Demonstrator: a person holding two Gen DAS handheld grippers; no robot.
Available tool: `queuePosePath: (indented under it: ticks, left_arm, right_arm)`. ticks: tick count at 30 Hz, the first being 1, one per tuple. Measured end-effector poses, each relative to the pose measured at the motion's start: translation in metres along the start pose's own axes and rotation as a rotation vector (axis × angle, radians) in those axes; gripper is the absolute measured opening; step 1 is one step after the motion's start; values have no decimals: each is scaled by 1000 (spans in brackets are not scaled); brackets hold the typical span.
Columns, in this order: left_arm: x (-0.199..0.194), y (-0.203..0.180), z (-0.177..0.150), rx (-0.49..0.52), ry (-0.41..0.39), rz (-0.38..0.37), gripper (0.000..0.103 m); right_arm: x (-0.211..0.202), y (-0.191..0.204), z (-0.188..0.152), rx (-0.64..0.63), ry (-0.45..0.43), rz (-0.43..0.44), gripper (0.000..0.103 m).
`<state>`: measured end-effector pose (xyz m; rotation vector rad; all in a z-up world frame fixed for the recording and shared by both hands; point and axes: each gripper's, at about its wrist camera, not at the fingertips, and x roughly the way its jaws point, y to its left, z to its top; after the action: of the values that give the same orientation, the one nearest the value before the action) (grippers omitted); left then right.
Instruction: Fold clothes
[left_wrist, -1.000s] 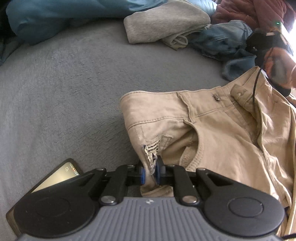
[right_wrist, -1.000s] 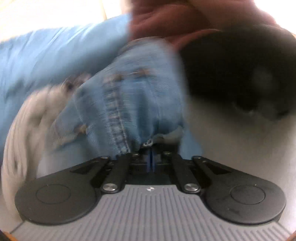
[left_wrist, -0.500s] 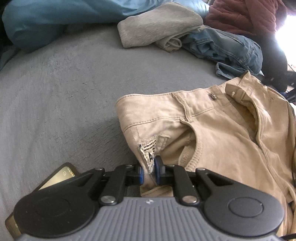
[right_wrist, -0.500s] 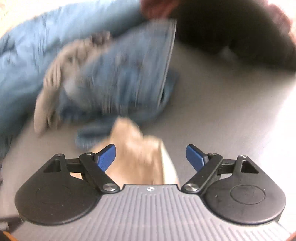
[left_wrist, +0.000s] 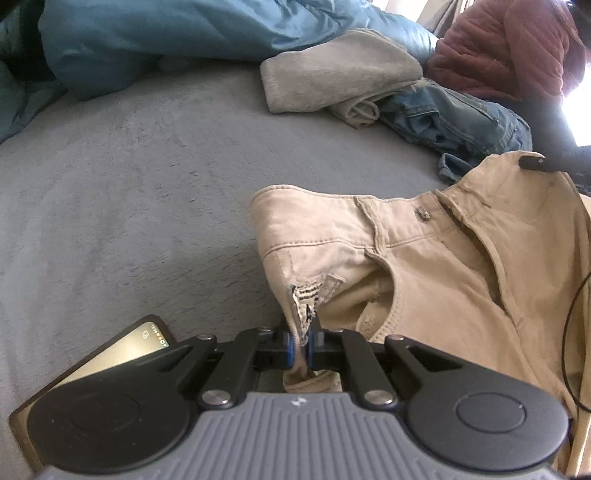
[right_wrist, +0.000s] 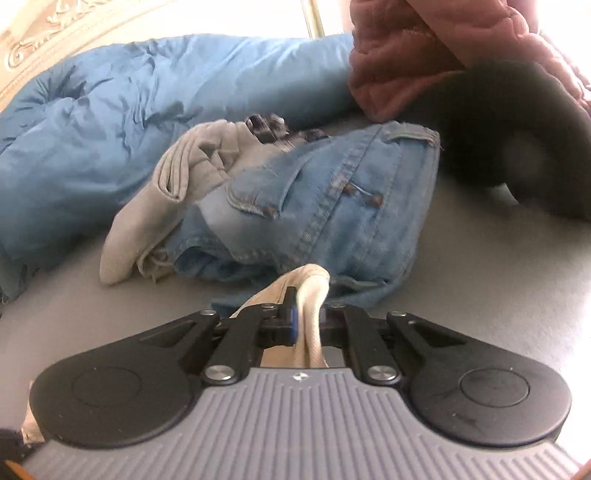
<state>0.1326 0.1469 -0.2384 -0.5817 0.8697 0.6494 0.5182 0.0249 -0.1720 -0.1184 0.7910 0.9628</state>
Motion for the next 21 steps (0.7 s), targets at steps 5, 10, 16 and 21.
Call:
queuePosePath:
  ticks: [5, 10, 16, 21]
  left_arm:
    - [8, 3, -2, 23, 0, -5, 8]
    - [8, 7, -3, 42, -9, -6, 12]
    - [9, 8, -1, 23, 1, -15, 14]
    - [4, 9, -2, 44, -7, -23, 47]
  right_arm:
    - [41, -5, -22, -41, 75, -91, 6]
    - [31, -9, -17, 26, 71, -147, 31]
    - [-53, 20, -20, 48, -36, -222, 58]
    - [-135, 42, -69, 117, -90, -219, 58]
